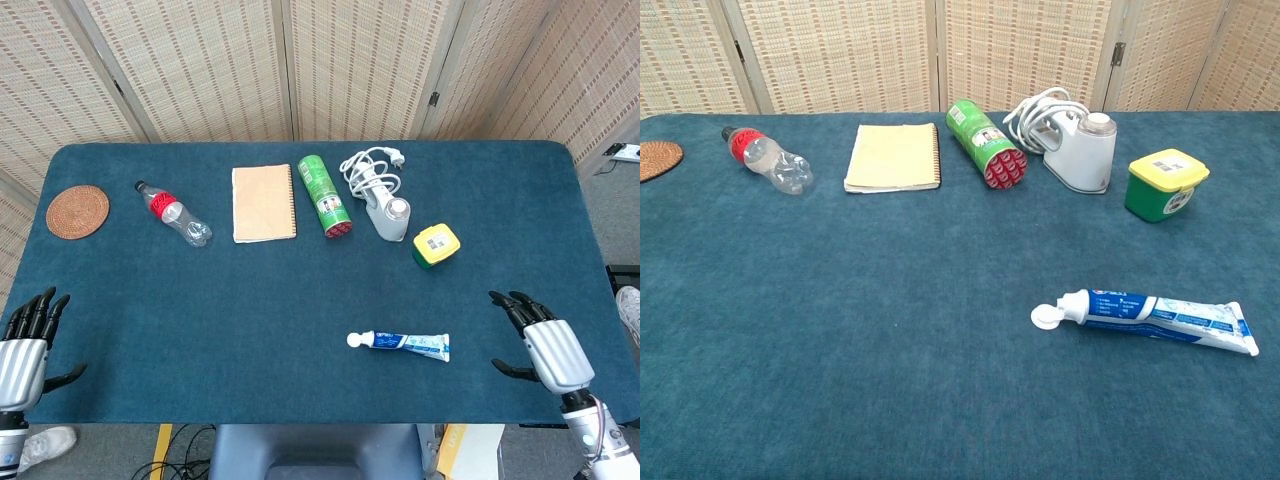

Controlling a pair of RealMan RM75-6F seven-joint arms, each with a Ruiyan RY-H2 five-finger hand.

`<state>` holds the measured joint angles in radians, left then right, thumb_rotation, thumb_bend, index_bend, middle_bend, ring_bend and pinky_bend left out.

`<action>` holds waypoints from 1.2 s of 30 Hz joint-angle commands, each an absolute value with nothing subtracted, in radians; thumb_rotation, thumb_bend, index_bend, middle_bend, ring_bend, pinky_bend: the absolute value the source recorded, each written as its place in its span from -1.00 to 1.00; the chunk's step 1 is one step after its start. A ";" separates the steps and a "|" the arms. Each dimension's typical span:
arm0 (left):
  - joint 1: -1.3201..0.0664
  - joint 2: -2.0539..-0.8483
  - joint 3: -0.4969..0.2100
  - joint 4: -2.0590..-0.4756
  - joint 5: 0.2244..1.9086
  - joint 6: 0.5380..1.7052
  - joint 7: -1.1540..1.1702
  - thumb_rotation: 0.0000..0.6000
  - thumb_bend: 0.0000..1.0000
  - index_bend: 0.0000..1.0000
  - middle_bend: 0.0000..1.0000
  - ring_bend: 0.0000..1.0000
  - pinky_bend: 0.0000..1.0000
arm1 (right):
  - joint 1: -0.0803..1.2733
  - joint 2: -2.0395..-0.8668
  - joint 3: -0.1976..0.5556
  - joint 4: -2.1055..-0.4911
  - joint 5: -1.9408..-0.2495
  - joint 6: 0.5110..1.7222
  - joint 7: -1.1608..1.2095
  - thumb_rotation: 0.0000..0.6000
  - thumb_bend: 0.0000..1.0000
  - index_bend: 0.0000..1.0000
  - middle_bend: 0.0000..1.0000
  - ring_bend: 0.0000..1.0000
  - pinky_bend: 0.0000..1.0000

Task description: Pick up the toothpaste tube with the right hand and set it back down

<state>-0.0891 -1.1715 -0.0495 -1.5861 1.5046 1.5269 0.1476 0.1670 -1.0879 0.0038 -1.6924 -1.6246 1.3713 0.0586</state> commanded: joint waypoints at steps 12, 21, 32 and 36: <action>-0.073 -1.161 -0.043 -1.582 1.506 1.540 0.122 1.00 -0.73 -0.84 -1.00 -1.00 -0.74 | 0.341 -1.233 0.026 -1.661 -1.558 1.093 -0.032 1.00 -0.62 -0.62 -0.34 -0.55 -0.30; -0.067 -1.158 -0.041 -1.577 1.502 1.538 0.107 1.00 -0.73 -0.84 -1.00 -1.00 -0.74 | 0.405 -1.361 0.051 -1.585 -1.502 1.028 -0.122 1.00 -0.61 -0.42 -0.20 -0.42 -0.20; -0.060 -1.156 -0.043 -1.561 1.494 1.539 0.082 1.00 -0.73 -0.84 -1.00 -1.00 -0.74 | 0.450 -1.472 0.057 -1.508 -1.460 0.991 -0.166 1.00 -0.59 -0.29 -0.12 -0.33 -0.10; -0.059 -1.156 -0.043 -1.555 1.495 1.539 0.075 1.00 -0.73 -0.84 -1.00 -1.00 -0.74 | 0.464 -1.496 0.062 -1.487 -1.449 0.986 -0.167 1.00 -0.54 -0.23 -0.08 -0.29 -0.07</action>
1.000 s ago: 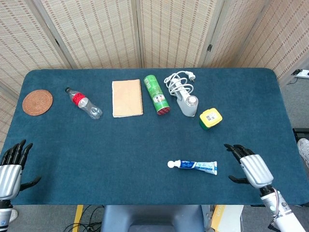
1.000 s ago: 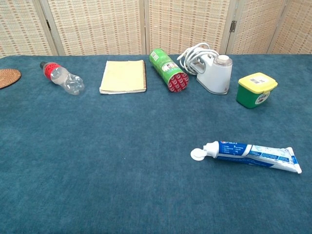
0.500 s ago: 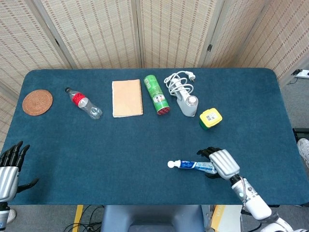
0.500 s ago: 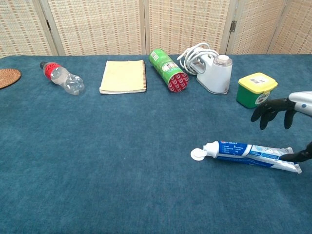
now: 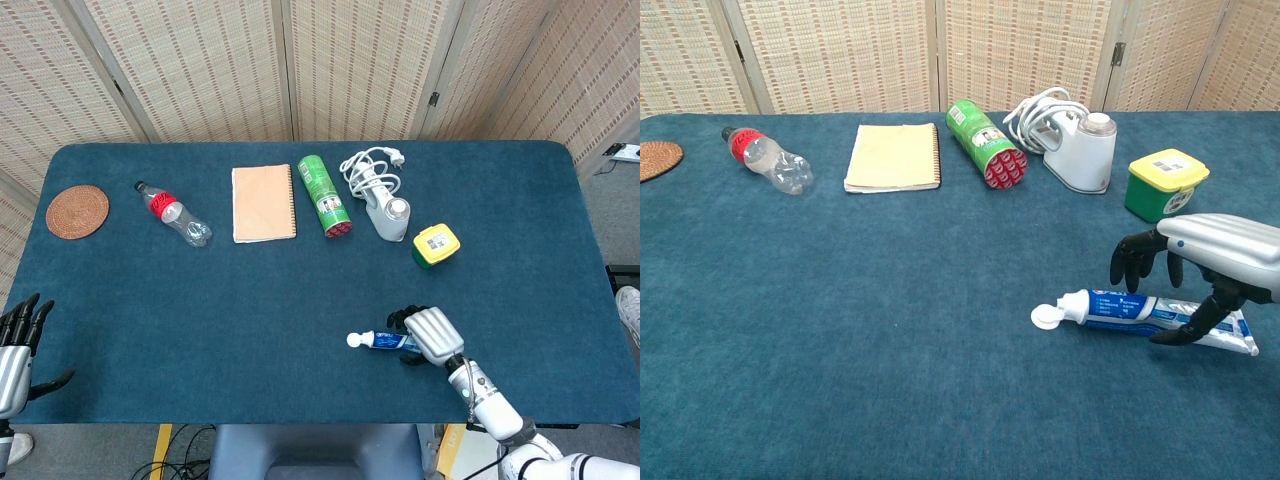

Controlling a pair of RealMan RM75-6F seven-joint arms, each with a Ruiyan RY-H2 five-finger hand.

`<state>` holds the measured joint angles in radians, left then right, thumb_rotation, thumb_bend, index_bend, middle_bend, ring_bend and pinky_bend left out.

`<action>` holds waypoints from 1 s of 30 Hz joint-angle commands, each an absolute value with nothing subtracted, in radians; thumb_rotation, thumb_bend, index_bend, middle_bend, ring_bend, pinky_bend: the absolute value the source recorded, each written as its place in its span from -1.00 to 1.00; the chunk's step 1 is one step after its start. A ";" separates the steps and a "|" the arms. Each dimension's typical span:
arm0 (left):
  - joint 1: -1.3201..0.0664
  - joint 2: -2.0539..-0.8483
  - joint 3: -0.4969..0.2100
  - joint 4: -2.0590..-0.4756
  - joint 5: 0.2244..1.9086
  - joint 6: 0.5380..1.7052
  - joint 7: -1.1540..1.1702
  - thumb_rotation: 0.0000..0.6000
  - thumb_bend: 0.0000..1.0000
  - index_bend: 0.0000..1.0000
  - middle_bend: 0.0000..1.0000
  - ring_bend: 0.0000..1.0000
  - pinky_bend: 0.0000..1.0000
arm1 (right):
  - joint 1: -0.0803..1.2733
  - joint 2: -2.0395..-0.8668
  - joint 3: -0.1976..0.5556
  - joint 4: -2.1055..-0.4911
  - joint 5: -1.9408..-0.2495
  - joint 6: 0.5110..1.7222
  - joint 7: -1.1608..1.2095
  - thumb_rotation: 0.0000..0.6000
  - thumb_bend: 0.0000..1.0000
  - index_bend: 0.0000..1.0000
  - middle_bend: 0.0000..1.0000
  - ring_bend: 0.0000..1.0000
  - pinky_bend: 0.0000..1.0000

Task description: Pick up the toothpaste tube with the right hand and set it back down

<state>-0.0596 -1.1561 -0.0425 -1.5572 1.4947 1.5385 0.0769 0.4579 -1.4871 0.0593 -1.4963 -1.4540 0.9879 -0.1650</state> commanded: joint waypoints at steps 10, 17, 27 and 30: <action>-0.056 -1.158 -0.043 -1.545 1.491 1.536 0.067 1.00 -0.73 -0.84 -1.00 -1.00 -0.74 | 0.485 -1.524 0.065 -1.457 -1.417 0.973 -0.172 1.00 -0.43 -0.09 0.02 -0.23 -0.03; -0.055 -1.160 -0.044 -1.541 1.488 1.535 0.064 1.00 -0.73 -0.84 -1.00 -1.00 -0.74 | 0.496 -1.538 0.066 -1.441 -1.400 0.969 -0.170 1.00 -0.33 -0.01 0.08 -0.16 0.04; -0.096 -1.147 -0.071 -1.548 1.493 1.497 0.021 1.00 -0.73 -0.84 -1.00 -1.00 -0.74 | 0.524 -1.524 0.087 -1.443 -1.418 0.976 -0.097 1.00 0.09 0.26 0.27 0.06 0.32; -0.128 -1.140 -0.093 -1.555 1.475 1.454 -0.046 1.00 -0.73 -0.84 -1.00 -1.00 -0.74 | 0.542 -1.507 0.098 -1.459 -1.434 0.971 -0.050 1.00 0.18 0.30 0.29 0.08 0.35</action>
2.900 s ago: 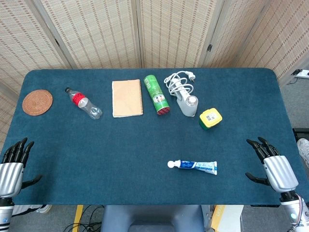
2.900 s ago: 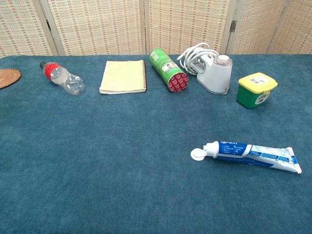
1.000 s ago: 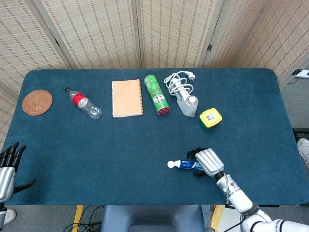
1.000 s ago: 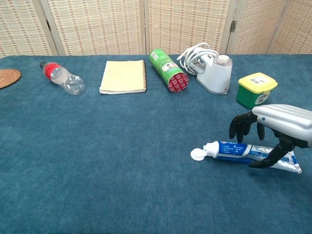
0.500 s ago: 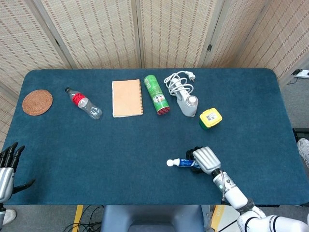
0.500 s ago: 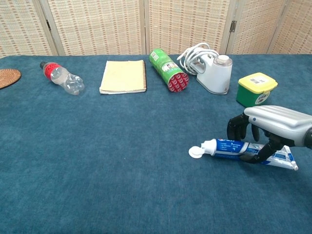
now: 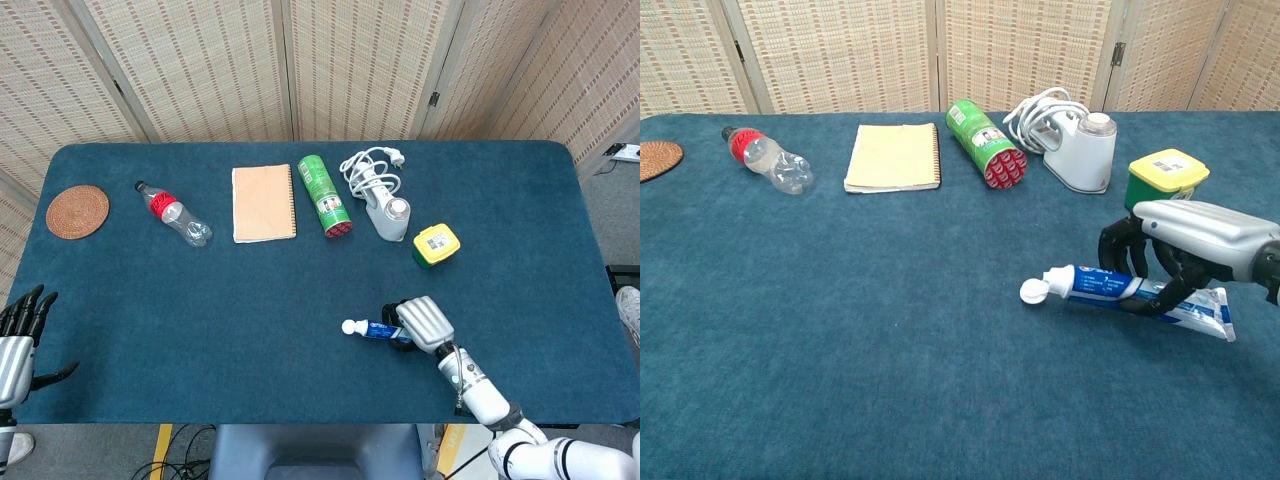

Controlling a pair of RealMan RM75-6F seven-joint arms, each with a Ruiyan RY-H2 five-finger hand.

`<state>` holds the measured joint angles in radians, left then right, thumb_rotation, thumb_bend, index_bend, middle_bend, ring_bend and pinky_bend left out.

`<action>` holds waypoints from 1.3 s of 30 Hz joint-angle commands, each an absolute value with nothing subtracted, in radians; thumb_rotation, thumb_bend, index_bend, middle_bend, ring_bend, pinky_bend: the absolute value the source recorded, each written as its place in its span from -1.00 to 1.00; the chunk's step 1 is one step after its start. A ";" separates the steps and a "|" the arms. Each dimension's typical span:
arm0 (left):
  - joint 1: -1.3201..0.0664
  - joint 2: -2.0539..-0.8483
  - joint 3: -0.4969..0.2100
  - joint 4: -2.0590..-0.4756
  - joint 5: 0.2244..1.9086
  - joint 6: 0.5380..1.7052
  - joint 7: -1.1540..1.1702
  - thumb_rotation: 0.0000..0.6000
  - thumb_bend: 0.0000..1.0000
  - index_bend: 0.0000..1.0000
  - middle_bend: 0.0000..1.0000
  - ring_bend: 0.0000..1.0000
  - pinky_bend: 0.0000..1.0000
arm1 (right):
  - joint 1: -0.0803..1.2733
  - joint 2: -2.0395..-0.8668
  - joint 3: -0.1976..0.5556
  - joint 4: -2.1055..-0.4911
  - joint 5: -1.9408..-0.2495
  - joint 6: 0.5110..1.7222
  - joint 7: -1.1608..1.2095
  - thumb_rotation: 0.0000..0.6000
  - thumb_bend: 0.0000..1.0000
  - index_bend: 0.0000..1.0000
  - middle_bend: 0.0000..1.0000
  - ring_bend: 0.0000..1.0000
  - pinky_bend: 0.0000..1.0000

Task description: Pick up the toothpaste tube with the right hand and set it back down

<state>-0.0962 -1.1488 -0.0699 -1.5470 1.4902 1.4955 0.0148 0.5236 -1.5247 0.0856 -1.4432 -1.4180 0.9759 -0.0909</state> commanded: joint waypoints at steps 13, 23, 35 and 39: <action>-0.270 -1.061 -0.214 -1.693 1.344 1.189 -0.582 1.00 -0.73 -0.87 -1.00 -1.00 -0.74 | 0.623 -1.504 0.112 -1.496 -1.572 0.999 0.226 1.00 0.31 0.36 0.35 0.16 0.41; -0.347 -1.092 -0.270 -1.704 1.361 1.124 -0.848 -0.32 -0.94 -0.89 -1.00 -1.00 -0.74 | 0.693 -1.593 0.124 -1.447 -1.630 1.030 0.360 1.00 0.32 0.38 0.36 0.17 0.41; -0.386 -1.155 -0.278 -1.744 1.354 1.116 -0.949 -0.86 -1.00 -0.90 -1.00 -1.00 -0.75 | 0.764 -1.744 0.177 -1.357 -1.631 1.096 0.468 1.00 0.32 0.40 0.38 0.19 0.41; -0.390 -1.192 -0.284 -1.758 1.338 1.134 -0.951 -0.86 -1.00 -0.94 -1.00 -1.00 -0.75 | 0.792 -1.790 0.192 -1.327 -1.624 1.101 0.496 1.00 0.31 0.40 0.38 0.19 0.41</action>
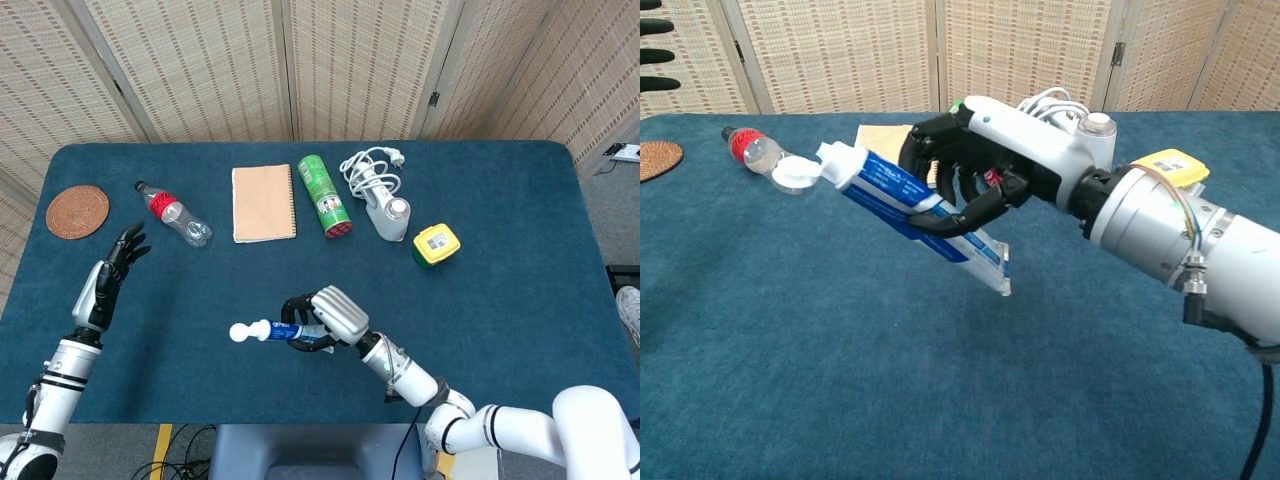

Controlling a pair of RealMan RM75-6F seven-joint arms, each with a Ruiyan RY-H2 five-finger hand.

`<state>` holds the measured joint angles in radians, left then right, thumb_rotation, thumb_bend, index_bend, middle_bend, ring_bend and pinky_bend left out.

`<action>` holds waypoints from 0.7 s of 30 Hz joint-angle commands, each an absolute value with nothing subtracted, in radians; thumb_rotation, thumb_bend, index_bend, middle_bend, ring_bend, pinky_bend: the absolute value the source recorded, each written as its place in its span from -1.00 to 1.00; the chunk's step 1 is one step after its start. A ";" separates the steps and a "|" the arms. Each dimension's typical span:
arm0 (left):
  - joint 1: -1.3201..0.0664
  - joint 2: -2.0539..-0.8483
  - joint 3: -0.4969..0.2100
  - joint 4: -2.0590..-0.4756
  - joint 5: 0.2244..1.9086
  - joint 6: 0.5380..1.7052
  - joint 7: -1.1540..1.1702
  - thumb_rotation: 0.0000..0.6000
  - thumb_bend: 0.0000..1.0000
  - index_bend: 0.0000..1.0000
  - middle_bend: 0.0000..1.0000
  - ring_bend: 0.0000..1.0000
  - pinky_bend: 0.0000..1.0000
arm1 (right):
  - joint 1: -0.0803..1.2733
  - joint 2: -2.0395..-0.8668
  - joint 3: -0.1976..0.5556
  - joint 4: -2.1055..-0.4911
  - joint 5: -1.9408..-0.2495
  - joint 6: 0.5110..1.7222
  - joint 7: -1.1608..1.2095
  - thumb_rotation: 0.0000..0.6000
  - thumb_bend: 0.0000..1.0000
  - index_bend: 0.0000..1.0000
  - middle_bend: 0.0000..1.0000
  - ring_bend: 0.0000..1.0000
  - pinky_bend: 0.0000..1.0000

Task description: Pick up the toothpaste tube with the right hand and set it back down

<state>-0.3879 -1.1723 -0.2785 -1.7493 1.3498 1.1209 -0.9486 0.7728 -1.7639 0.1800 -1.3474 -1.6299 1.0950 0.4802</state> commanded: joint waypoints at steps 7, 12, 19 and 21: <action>-0.396 -1.266 -0.294 -1.777 1.314 1.180 -0.910 -0.95 -1.00 -1.00 -1.00 -1.00 -0.74 | 0.823 -1.874 0.228 -1.278 -1.592 1.122 0.501 1.00 0.31 0.40 0.38 0.19 0.41; -0.401 -1.303 -0.288 -1.782 1.310 1.190 -0.872 -0.96 -1.00 -1.00 -1.00 -1.00 -0.75 | 0.841 -1.934 0.263 -1.238 -1.561 1.142 0.491 1.00 0.31 0.40 0.38 0.19 0.41; -0.407 -1.339 -0.298 -1.803 1.276 1.197 -0.833 -0.96 -1.00 -1.00 -1.00 -1.00 -0.75 | 0.882 -2.026 0.320 -1.170 -1.518 1.159 0.443 1.00 0.31 0.40 0.38 0.19 0.41; -0.408 -1.346 -0.301 -1.817 1.271 1.196 -0.836 -0.96 -1.00 -1.00 -1.00 -1.00 -0.75 | 0.896 -2.052 0.334 -1.151 -1.510 1.164 0.425 1.00 0.31 0.40 0.38 0.19 0.41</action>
